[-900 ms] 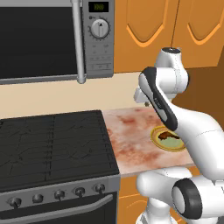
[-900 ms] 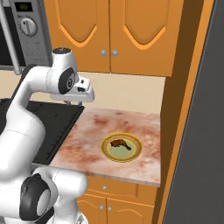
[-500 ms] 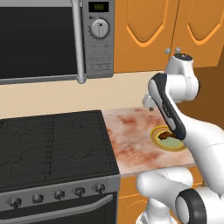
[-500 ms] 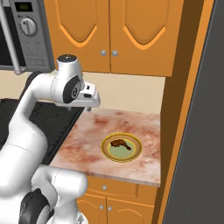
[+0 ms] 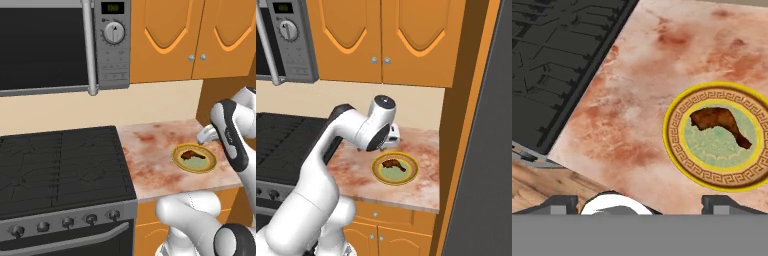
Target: Place the chicken drumstick on the counter behind the older chicken drumstick on the same shelf of the fridge to maintain FIFO order. Close the fridge door when finished.
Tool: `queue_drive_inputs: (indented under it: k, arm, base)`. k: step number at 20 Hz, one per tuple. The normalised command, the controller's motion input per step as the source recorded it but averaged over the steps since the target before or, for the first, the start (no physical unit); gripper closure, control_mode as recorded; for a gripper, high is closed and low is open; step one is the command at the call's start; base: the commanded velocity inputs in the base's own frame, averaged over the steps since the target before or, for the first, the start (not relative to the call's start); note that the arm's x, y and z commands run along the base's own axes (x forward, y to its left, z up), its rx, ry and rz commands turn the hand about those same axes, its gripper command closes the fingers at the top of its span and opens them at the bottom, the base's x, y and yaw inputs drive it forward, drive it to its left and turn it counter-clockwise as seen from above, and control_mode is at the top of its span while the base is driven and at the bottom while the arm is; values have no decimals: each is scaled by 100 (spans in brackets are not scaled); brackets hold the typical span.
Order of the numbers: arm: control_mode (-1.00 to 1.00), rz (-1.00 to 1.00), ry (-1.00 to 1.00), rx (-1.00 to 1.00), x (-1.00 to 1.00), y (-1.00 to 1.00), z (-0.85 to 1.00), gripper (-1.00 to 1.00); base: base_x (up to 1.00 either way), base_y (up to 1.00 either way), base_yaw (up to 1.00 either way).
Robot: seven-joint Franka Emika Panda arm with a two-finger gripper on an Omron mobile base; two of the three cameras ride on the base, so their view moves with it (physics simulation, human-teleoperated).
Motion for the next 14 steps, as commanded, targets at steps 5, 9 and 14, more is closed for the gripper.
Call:
queue_drive_inputs:
  k: [5,9,14]
  arm:
    - [-100,5,8,0,3,-56,-37,-100]
    - [-100,5,22,-5,31,-24,-29,-100]
    - [-100,8,21,-7,40,-15,-41,-100]
  base:
    - [0,0,0]
    - [0,0,0]
    - [0,0,0]
